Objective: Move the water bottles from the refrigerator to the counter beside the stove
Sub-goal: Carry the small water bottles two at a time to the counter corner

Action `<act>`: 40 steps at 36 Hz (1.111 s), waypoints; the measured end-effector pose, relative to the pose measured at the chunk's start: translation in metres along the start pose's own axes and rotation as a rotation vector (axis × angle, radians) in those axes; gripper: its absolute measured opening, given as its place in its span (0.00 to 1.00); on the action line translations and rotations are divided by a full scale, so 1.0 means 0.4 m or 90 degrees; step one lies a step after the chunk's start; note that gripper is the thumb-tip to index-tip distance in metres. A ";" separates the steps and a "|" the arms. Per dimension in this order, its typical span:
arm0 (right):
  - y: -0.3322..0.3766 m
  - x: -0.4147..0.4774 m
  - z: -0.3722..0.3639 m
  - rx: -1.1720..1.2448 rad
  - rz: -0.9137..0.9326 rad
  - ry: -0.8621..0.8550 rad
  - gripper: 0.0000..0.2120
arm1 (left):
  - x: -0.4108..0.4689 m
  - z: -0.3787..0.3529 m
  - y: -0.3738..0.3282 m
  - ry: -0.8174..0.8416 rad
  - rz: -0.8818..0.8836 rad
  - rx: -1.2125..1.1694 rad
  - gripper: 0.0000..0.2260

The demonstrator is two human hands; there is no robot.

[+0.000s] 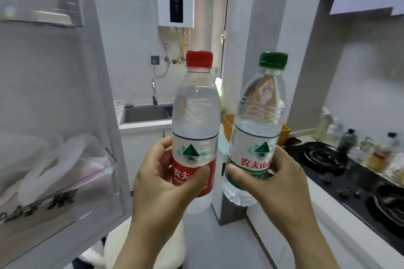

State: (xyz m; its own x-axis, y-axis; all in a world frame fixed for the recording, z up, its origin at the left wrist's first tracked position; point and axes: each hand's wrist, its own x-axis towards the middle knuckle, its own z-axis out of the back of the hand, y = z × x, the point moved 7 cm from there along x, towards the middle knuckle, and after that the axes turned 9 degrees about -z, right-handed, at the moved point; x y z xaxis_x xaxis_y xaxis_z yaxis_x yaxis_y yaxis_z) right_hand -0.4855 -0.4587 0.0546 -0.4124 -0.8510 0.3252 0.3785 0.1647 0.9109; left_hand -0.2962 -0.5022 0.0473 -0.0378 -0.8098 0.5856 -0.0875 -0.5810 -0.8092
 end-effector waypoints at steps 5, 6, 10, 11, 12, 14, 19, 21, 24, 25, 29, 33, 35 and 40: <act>-0.021 0.022 0.070 -0.009 -0.035 -0.096 0.19 | 0.062 -0.098 0.044 0.096 0.010 -0.042 0.32; -0.026 0.024 0.082 -0.010 -0.042 -0.116 0.19 | 0.071 -0.115 0.053 0.115 0.013 -0.045 0.30; -0.053 0.018 0.132 -0.024 -0.086 -0.194 0.19 | 0.095 -0.185 0.087 0.201 0.006 -0.067 0.24; -0.060 0.014 0.145 -0.032 -0.098 -0.214 0.20 | 0.098 -0.203 0.092 0.223 0.003 -0.073 0.24; -0.065 0.009 0.158 -0.040 -0.108 -0.235 0.20 | 0.102 -0.221 0.095 0.241 0.000 -0.082 0.24; -0.075 -0.003 0.186 -0.054 -0.124 -0.274 0.21 | 0.105 -0.260 0.098 0.272 -0.005 -0.104 0.24; -0.089 -0.038 0.260 -0.089 -0.153 -0.348 0.19 | 0.089 -0.363 0.102 0.343 -0.006 -0.157 0.22; -0.092 -0.051 0.287 -0.103 -0.165 -0.372 0.18 | 0.077 -0.401 0.100 0.368 -0.003 -0.170 0.21; -0.100 -0.074 0.343 -0.120 -0.182 -0.418 0.18 | 0.057 -0.473 0.091 0.403 0.001 -0.200 0.23; -0.104 -0.081 0.363 -0.125 -0.187 -0.431 0.17 | 0.051 -0.497 0.088 0.410 0.001 -0.210 0.23; -0.121 -0.110 0.446 -0.150 -0.201 -0.471 0.16 | 0.016 -0.591 0.077 0.443 -0.006 -0.242 0.21; -0.137 -0.133 0.538 -0.161 -0.210 -0.503 0.16 | -0.022 -0.692 0.057 0.473 -0.002 -0.279 0.21; -0.145 -0.144 0.590 -0.164 -0.211 -0.521 0.17 | -0.040 -0.746 0.043 0.481 -0.010 -0.290 0.22; -0.164 -0.165 0.723 -0.171 -0.210 -0.556 0.19 | -0.091 -0.885 0.003 0.501 -0.024 -0.320 0.22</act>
State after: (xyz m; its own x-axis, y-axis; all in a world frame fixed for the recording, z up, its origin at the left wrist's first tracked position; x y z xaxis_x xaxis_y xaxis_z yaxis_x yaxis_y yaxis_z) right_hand -0.7229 -0.2691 0.0467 -0.9606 -0.1461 0.2366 0.2653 -0.2275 0.9369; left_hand -0.6474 -0.4444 0.0421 -0.6735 -0.3950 0.6247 -0.5161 -0.3537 -0.7801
